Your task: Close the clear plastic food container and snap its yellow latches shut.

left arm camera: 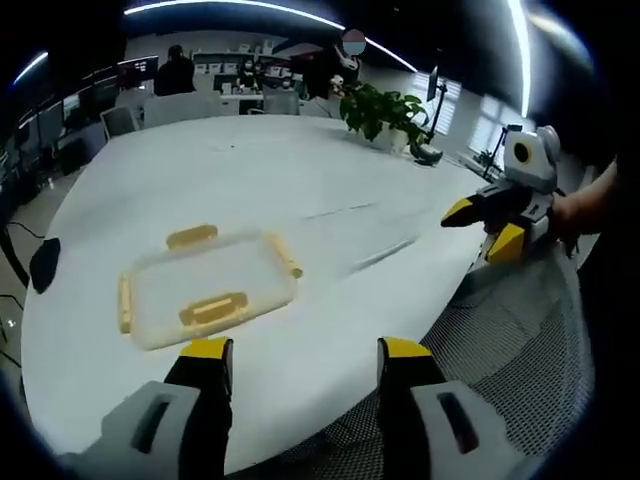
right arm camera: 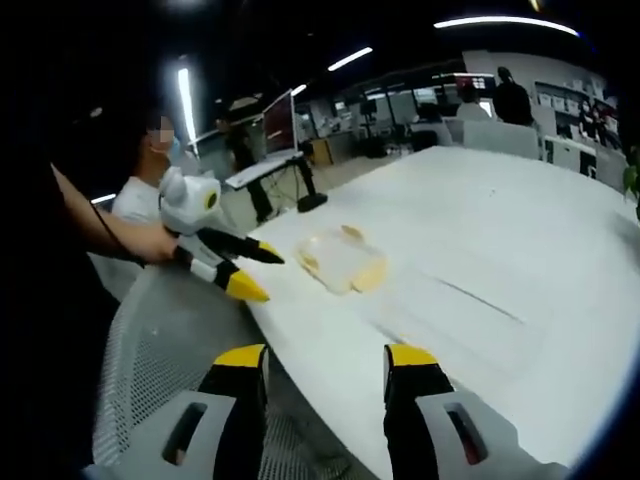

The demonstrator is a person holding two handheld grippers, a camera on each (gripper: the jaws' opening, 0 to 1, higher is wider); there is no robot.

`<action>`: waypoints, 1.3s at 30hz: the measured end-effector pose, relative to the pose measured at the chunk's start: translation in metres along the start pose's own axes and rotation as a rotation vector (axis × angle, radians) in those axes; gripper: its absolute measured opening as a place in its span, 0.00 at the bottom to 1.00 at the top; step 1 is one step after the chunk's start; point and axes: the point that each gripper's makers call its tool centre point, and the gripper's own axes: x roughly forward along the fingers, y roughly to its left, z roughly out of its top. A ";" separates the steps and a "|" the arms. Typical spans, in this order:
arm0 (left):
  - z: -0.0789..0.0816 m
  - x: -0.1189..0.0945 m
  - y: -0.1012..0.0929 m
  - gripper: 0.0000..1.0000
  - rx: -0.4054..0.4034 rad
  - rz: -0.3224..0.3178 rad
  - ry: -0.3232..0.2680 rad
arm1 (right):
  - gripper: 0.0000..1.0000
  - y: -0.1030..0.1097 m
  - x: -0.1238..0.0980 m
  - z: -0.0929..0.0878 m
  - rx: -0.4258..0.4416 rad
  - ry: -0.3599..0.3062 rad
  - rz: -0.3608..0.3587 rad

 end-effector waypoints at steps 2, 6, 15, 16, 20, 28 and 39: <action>0.006 -0.003 0.000 0.58 -0.015 -0.011 -0.026 | 0.45 0.002 -0.001 0.008 -0.014 -0.029 0.004; 0.015 -0.011 0.006 0.57 -0.042 0.007 -0.076 | 0.46 0.003 -0.003 0.023 -0.011 -0.098 0.009; 0.031 -0.013 0.009 0.57 -0.052 0.009 -0.114 | 0.46 -0.002 -0.005 0.045 0.006 -0.168 -0.007; 0.034 -0.014 0.009 0.57 -0.051 0.007 -0.121 | 0.46 -0.001 -0.003 0.047 -0.001 -0.170 -0.009; 0.041 -0.015 0.009 0.57 -0.059 -0.005 -0.144 | 0.54 0.008 0.001 0.053 0.004 -0.207 0.006; 0.041 -0.017 0.008 0.57 -0.055 -0.038 -0.148 | 0.53 0.010 0.004 0.064 0.040 -0.253 -0.011; 0.035 -0.026 0.010 0.56 -0.049 -0.104 -0.134 | 0.51 0.010 0.016 0.075 0.095 -0.262 -0.063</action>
